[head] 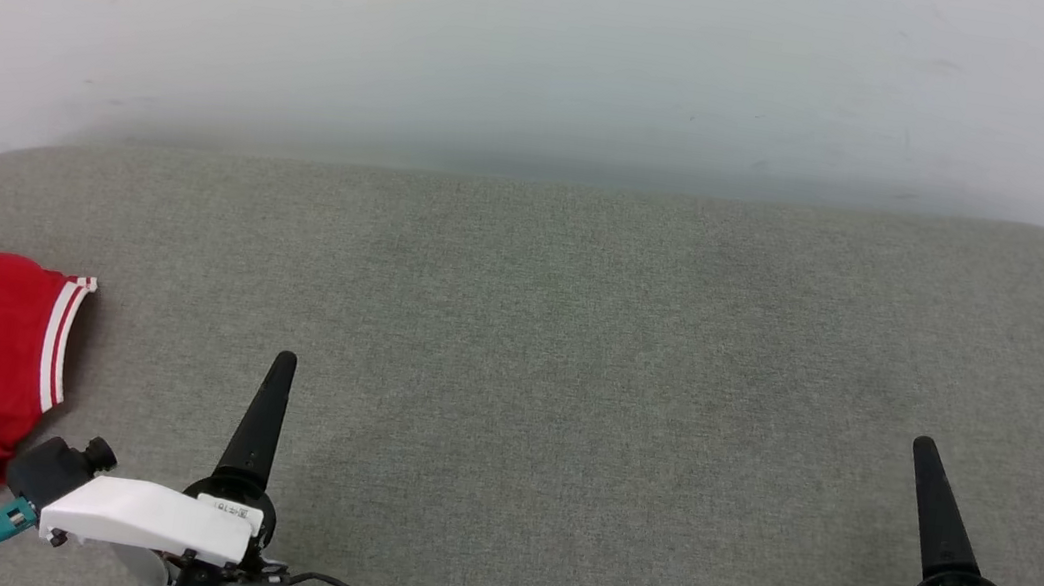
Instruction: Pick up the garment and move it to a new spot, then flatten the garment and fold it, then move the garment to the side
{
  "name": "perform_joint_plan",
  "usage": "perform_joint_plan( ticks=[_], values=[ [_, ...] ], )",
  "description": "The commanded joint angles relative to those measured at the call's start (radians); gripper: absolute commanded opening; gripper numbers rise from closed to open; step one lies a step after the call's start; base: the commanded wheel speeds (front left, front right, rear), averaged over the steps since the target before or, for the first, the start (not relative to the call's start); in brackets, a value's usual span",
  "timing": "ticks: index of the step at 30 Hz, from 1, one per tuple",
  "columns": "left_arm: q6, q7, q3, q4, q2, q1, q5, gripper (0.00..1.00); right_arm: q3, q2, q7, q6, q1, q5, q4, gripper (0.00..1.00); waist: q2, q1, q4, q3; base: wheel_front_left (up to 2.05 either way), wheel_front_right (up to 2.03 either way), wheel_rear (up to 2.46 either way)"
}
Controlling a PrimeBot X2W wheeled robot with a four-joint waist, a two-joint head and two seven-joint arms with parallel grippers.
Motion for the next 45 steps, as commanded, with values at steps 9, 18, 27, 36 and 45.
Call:
perform_joint_plan(
  ticks=[9,18,27,36,45],
  values=[
    [0.0,-0.038,-0.003,-0.055,-0.001,0.013,0.213,1.0,0.022,-0.024,-0.025,0.0,-0.005,-0.204,-0.045,1.0,0.0,0.0,0.001,-0.003,0.0,0.0,0.0],
    [0.0,-0.069,-0.007,-0.066,0.007,0.025,0.421,1.0,0.037,-0.049,-0.02,0.0,-0.009,-0.396,-0.062,1.0,0.0,0.0,0.003,-0.005,0.0,0.0,0.0],
    [0.017,-0.098,-0.024,-0.063,0.027,0.032,0.606,1.0,0.038,-0.052,-0.021,0.0,-0.004,-0.549,-0.074,1.0,0.0,0.0,0.003,-0.008,0.0,0.0,0.0],
    [0.059,-0.124,-0.063,-0.067,0.059,0.033,0.757,1.0,0.035,-0.047,-0.023,0.0,0.0,-0.679,-0.095,1.0,0.0,0.0,0.005,-0.01,0.0,0.0,0.0],
    [0.097,-0.147,-0.101,-0.062,0.088,0.035,0.864,1.0,0.037,-0.042,-0.012,0.0,0.013,-0.81,-0.12,1.0,0.0,0.0,0.009,-0.014,0.0,0.0,0.0]
  ],
)
